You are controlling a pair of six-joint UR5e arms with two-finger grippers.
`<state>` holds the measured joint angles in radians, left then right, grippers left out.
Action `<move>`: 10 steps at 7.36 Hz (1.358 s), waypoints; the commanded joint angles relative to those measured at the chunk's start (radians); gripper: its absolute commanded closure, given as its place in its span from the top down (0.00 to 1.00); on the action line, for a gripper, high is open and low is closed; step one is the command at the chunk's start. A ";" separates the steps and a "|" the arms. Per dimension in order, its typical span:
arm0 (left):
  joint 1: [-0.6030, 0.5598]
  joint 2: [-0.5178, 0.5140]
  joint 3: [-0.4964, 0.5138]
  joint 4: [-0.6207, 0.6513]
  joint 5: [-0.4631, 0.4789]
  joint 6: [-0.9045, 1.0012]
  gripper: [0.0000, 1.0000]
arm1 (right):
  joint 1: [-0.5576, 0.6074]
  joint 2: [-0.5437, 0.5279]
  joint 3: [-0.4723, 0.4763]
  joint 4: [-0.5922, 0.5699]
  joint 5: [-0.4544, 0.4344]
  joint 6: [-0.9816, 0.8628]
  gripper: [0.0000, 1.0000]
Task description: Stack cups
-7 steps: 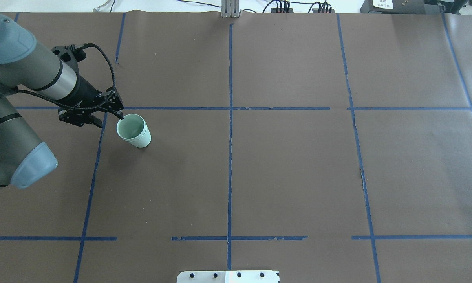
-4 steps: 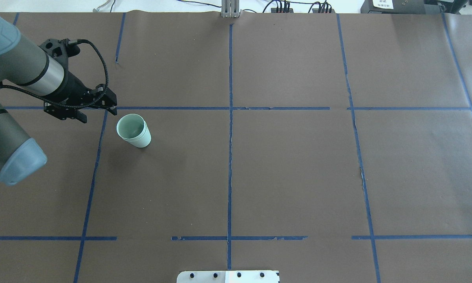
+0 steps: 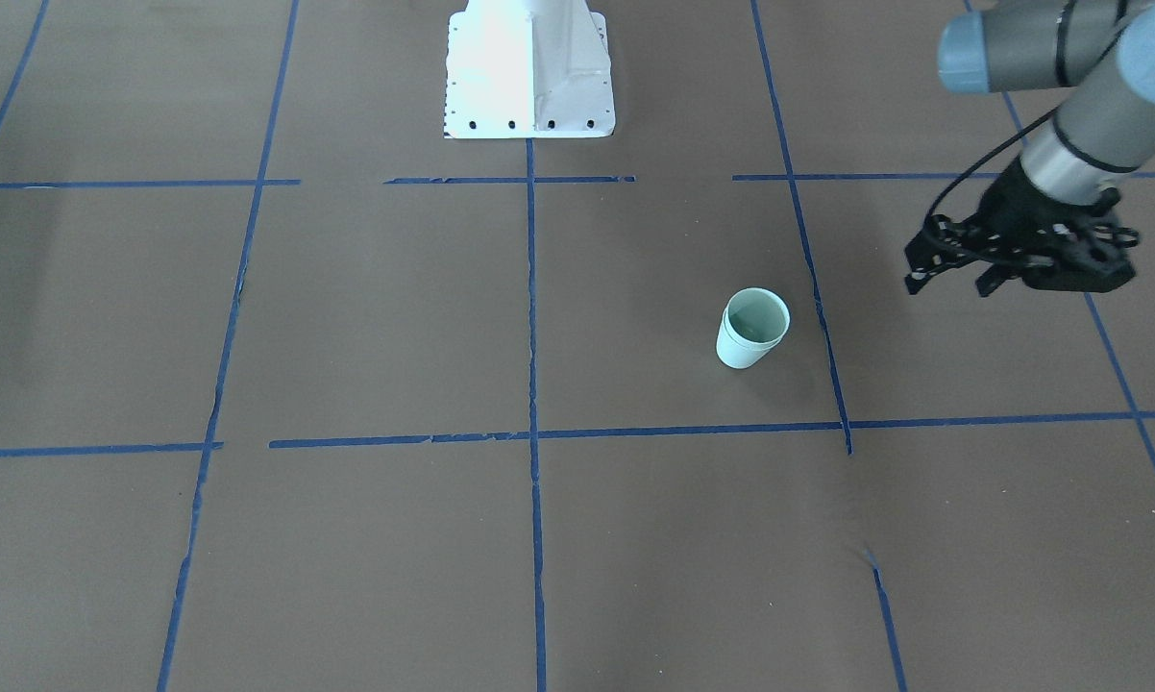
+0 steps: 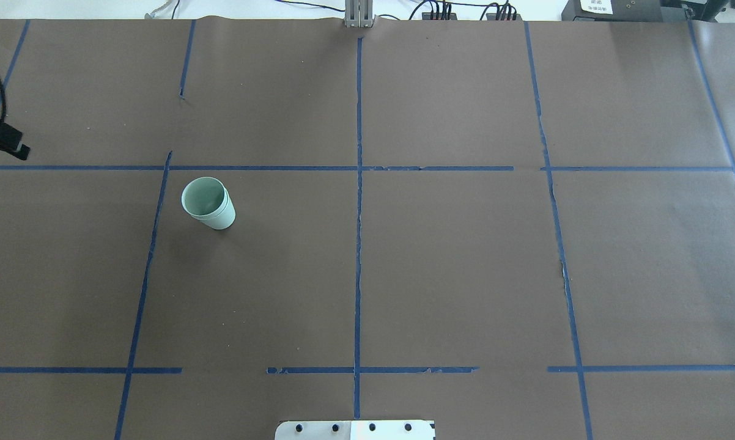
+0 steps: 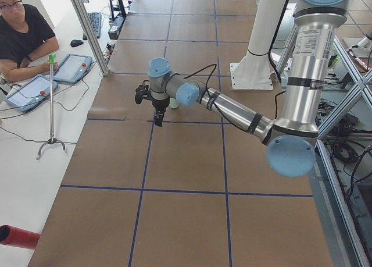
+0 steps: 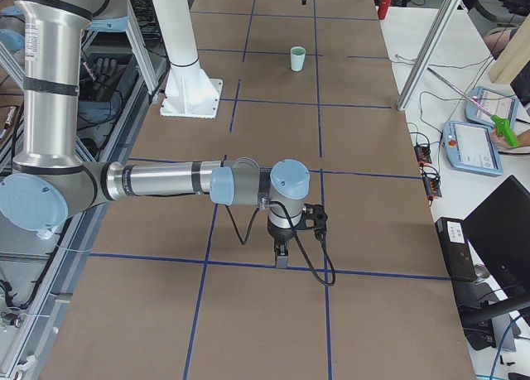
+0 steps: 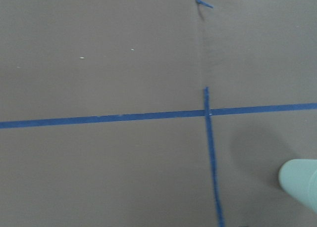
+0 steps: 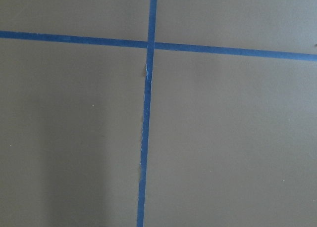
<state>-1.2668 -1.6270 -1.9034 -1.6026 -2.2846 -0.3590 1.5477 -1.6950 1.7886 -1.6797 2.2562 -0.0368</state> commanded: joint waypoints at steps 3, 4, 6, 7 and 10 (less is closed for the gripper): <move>-0.415 0.062 0.177 0.204 -0.010 0.532 0.88 | 0.000 0.000 0.000 0.000 0.000 0.000 1.00; -0.416 0.065 0.178 0.210 -0.009 0.528 0.94 | 0.000 0.000 0.000 0.000 0.000 0.000 1.00; -0.416 0.065 0.175 0.207 -0.086 0.418 0.99 | 0.000 0.000 0.000 0.000 0.000 0.000 1.00; -0.416 0.078 0.170 0.201 -0.088 0.411 0.99 | 0.000 0.000 0.000 0.001 -0.001 0.000 1.00; -0.414 0.078 0.175 0.172 -0.082 0.410 0.99 | 0.000 0.000 0.000 0.000 0.000 0.000 1.00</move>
<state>-1.6820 -1.5509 -1.7301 -1.4156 -2.3681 0.0519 1.5478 -1.6950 1.7886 -1.6796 2.2563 -0.0368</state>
